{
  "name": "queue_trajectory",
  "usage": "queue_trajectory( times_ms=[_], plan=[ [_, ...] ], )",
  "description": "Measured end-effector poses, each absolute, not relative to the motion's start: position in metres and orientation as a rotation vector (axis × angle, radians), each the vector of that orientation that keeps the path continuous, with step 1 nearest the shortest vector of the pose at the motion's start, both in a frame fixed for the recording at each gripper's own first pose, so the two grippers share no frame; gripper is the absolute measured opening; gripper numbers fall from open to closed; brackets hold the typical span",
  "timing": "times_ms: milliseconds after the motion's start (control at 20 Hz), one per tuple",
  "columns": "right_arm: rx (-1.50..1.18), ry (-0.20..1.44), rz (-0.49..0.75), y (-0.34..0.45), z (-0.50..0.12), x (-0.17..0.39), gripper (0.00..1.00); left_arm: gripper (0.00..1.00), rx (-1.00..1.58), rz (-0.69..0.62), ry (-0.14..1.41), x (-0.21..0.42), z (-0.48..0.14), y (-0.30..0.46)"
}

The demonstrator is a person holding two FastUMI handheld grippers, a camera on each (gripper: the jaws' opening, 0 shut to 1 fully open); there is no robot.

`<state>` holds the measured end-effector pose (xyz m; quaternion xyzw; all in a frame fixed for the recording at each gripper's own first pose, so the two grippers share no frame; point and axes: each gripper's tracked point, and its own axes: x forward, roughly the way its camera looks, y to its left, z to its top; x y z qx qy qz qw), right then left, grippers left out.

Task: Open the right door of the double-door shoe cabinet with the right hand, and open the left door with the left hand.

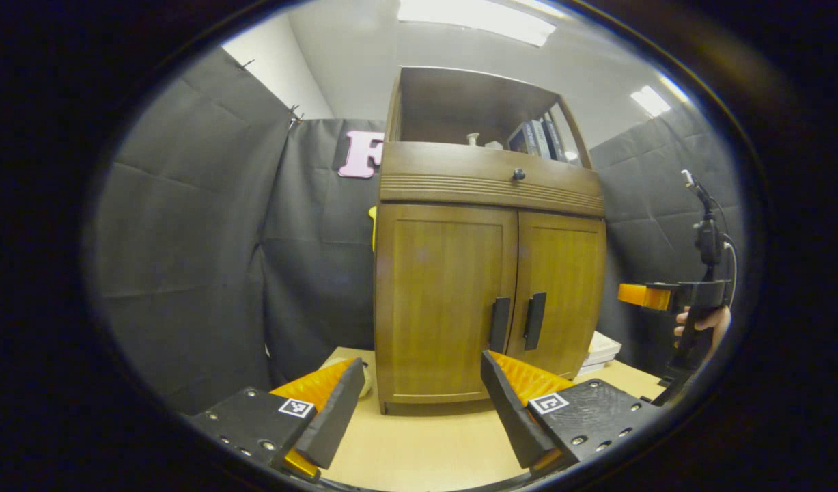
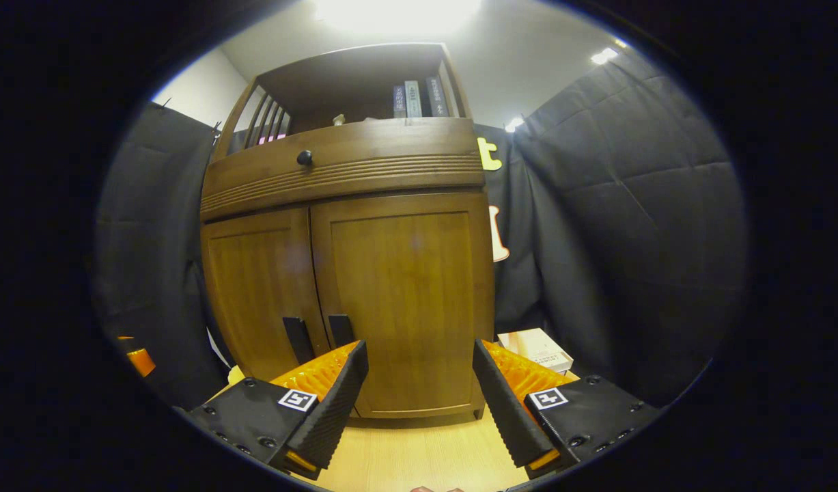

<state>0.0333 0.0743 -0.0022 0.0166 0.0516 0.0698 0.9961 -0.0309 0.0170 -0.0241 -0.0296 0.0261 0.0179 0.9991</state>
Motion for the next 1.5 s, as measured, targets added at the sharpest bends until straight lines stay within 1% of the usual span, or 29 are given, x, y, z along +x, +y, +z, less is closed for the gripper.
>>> queue_trajectory(
  times_ms=[50,100,150,200,250,300,350,400,600,650,700,750,800,850,950,1050,1100,1150,1200,1250,1400,1450,1500],
  plan=[
    [0.029,0.107,0.153,0.078,-0.002,0.037,0.97,1.00,-0.058,0.047,0.056,-0.033,-0.024,0.020],
    [0.030,0.105,0.162,0.083,0.000,0.042,0.92,1.00,-0.058,0.058,0.058,-0.039,-0.026,0.022],
    [0.035,0.104,0.171,0.088,0.000,0.047,0.92,1.00,-0.058,0.068,0.064,-0.046,-0.029,0.026],
    [0.044,0.106,0.179,0.094,0.000,0.052,0.96,1.00,-0.059,0.077,0.074,-0.056,-0.036,0.031],
    [0.060,0.112,0.184,0.100,-0.002,0.056,0.93,1.00,-0.059,0.087,0.087,-0.062,-0.040,0.034],
    [0.074,0.116,0.197,0.108,-0.003,0.061,0.97,1.00,-0.059,0.097,0.098,-0.059,-0.044,0.040],
    [0.081,0.119,0.205,0.116,-0.003,0.065,0.97,1.00,-0.058,0.104,0.103,-0.057,-0.045,0.044],
    [0.084,0.121,0.210,0.121,-0.003,0.071,0.92,0.99,-0.058,0.110,0.108,-0.053,-0.046,0.047],
    [0.072,0.138,0.228,0.139,-0.012,0.090,0.92,0.96,-0.065,0.127,0.125,-0.056,-0.057,0.050],
    [0.075,0.147,0.228,0.142,-0.016,0.095,0.97,0.95,-0.062,0.133,0.126,-0.056,-0.060,0.050],
    [0.084,0.156,0.237,0.148,-0.018,0.100,0.92,0.94,-0.060,0.139,0.130,-0.058,-0.063,0.050],
    [0.090,0.165,0.247,0.155,-0.022,0.105,0.92,0.94,-0.059,0.142,0.135,-0.059,-0.065,0.051],
    [0.091,0.177,0.250,0.159,-0.026,0.110,0.96,0.98,-0.060,0.144,0.141,-0.062,-0.069,0.050],
    [0.092,0.189,0.249,0.162,-0.032,0.115,0.92,0.97,-0.061,0.147,0.149,-0.063,-0.072,0.050],
    [0.101,0.203,0.252,0.168,-0.041,0.125,0.92,0.94,-0.060,0.155,0.163,-0.064,-0.077,0.051],
    [0.100,0.209,0.244,0.171,-0.048,0.135,0.92,0.94,-0.058,0.162,0.175,-0.066,-0.081,0.051],
    [0.099,0.211,0.234,0.171,-0.049,0.141,0.92,1.00,-0.056,0.166,0.185,-0.067,-0.086,0.051],
    [0.100,0.213,0.227,0.172,-0.052,0.147,0.97,0.94,-0.055,0.169,0.195,-0.068,-0.088,0.052],
    [0.101,0.214,0.225,0.175,-0.053,0.152,0.92,1.00,-0.055,0.172,0.204,-0.067,-0.091,0.052],
    [0.099,0.218,0.222,0.176,-0.057,0.157,0.97,1.00,-0.055,0.175,0.210,-0.067,-0.093,0.052],
    [0.077,0.228,0.223,0.182,-0.064,0.169,0.97,1.00,-0.054,0.182,0.211,-0.063,-0.095,0.050],
    [0.073,0.233,0.222,0.183,-0.067,0.171,0.89,1.00,-0.054,0.183,0.211,-0.062,-0.093,0.049],
    [0.073,0.237,0.229,0.185,-0.068,0.173,0.87,1.00,-0.052,0.183,0.211,-0.063,-0.094,0.047]
  ],
)
